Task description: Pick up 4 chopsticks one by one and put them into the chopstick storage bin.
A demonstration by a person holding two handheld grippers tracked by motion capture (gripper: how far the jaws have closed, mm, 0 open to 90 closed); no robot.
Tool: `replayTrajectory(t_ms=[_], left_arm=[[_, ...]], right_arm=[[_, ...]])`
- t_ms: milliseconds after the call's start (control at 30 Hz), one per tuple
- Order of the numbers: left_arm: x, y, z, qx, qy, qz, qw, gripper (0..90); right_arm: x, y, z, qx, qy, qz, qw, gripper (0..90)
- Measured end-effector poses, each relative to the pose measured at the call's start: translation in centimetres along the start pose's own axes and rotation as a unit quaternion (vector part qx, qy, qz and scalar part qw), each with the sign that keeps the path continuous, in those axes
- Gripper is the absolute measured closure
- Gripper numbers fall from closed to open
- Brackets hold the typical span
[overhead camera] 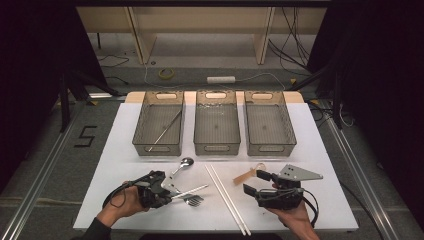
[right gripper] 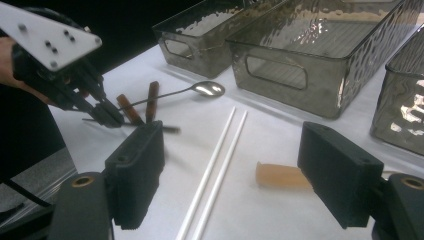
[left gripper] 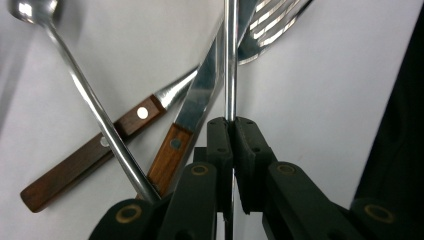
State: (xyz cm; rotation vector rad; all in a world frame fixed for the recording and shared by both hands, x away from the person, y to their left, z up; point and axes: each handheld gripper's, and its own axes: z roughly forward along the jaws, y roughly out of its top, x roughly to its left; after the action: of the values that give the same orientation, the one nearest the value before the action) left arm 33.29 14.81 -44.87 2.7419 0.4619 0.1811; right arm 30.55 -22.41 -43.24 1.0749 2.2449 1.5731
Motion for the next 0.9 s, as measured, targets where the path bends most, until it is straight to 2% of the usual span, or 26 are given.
replayTrajectory(t_ms=[67,267,400,567,700,733,900], left_arm=[[0.1,0.2,-0.4,0.001,0.002,-0.004,1.0,85.5],[0.4,0.2,-1.1,-0.02,0.002,-0.045,0.9988,85.6],[0.9,0.3,-1.8,-0.033,0.008,-0.071,0.9969,85.6],[1.5,0.4,-2.9,-0.049,0.013,-0.085,0.9951,85.7],[2.5,0.6,-3.8,-0.067,0.017,-0.103,0.9923,85.7],[2.8,0.6,-4.0,-0.067,0.015,-0.102,0.9924,85.7],[4.2,0.8,-5.0,-0.087,0.022,-0.124,0.9882,85.8]], right_arm=[[0.0,0.0,0.0,0.0,0.0,0.0,1.0,27.7],[0.0,0.0,0.0,0.001,0.0,0.0,1.0,27.7],[-0.1,0.0,0.0,0.001,-0.001,0.002,1.0,27.7],[-0.1,-0.1,0.1,0.0,-0.001,0.004,1.0,27.7],[-0.2,-0.1,0.1,0.001,-0.002,0.007,1.0,27.7],[-0.2,-0.1,0.1,0.001,-0.002,0.008,1.0,27.7],[-0.3,-0.1,0.1,0.001,-0.002,0.011,0.9999,27.7]])
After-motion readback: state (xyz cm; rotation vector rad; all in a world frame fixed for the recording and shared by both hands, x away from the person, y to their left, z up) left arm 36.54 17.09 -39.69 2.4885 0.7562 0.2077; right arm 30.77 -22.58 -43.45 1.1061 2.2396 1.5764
